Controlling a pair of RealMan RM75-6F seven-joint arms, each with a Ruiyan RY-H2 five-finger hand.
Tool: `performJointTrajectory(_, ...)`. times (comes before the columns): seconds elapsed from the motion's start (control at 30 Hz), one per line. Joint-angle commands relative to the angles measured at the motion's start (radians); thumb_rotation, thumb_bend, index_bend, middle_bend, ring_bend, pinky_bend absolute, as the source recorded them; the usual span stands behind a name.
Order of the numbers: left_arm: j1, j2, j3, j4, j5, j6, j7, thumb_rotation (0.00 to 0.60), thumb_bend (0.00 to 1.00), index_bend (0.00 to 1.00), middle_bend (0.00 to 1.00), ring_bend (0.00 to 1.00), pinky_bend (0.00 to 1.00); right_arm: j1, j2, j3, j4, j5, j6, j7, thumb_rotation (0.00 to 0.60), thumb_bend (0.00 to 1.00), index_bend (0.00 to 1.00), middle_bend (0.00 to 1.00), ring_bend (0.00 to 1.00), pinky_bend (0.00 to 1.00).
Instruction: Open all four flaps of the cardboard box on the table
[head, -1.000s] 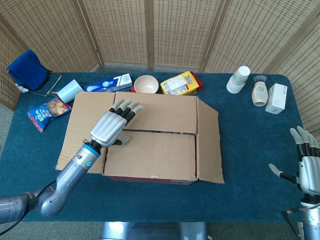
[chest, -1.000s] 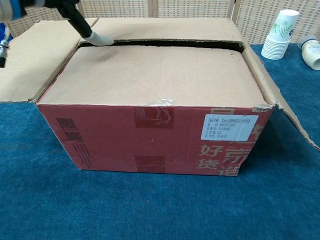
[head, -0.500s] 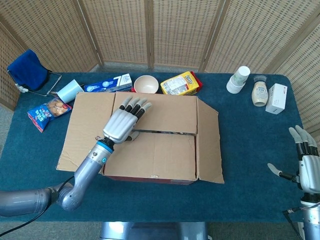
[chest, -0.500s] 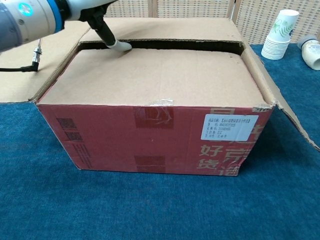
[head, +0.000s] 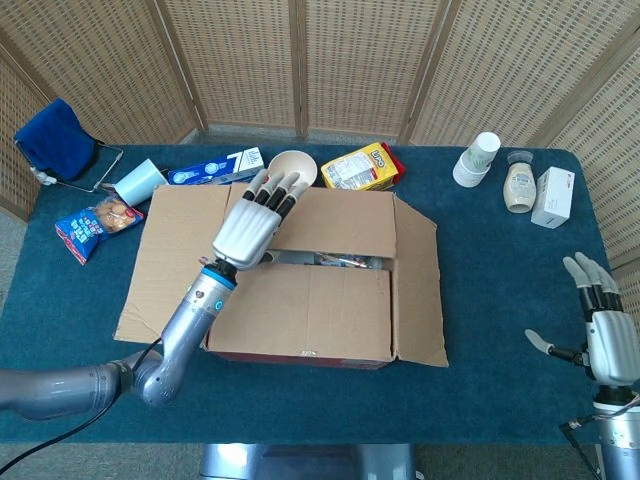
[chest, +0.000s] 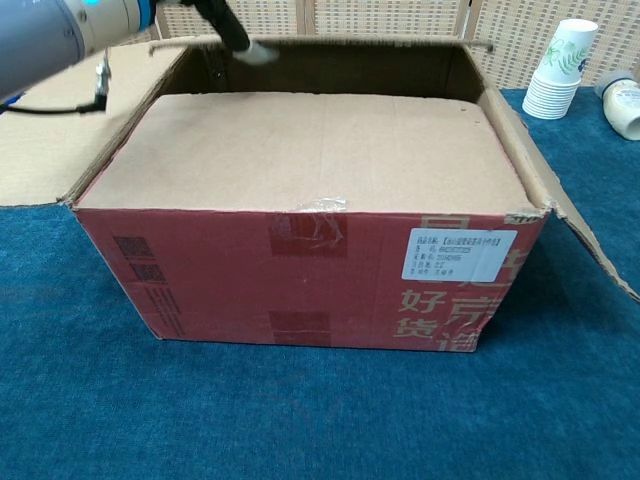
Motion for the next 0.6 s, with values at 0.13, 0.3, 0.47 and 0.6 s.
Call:
performJointTrajectory(0.13,-0.041,0.013,-0.048,0.067,0.017,-0.002,-0.011,0.600,0.00,0.07,0.00,0.00,0.00,-0.002,0.002,0.001,-0.003,-0.005,-0.007,0.009,0.600,0.00,0.00,0.00,0.00,0.00)
performJointTrajectory(0.3,-0.080,0.028,-0.089,0.110,-0.009,-0.014,0.011,0.600,0.00,0.07,0.00,0.00,0.00,-0.003,0.003,0.003,-0.005,-0.012,-0.009,0.011,0.600,0.00,0.00,0.00,0.00,0.00)
performJointTrajectory(0.47,-0.110,0.038,-0.110,0.159,-0.039,-0.033,0.024,0.600,0.00,0.07,0.00,0.00,0.01,-0.002,0.003,0.002,-0.006,-0.016,-0.017,0.011,0.600,0.00,0.00,0.00,0.00,0.00)
performJointTrajectory(0.6,-0.139,0.037,-0.122,0.227,-0.060,-0.063,0.023,0.600,0.00,0.07,0.00,0.00,0.01,0.000,0.005,-0.001,-0.009,-0.021,-0.025,0.015,0.600,0.00,0.00,0.00,0.00,0.00)
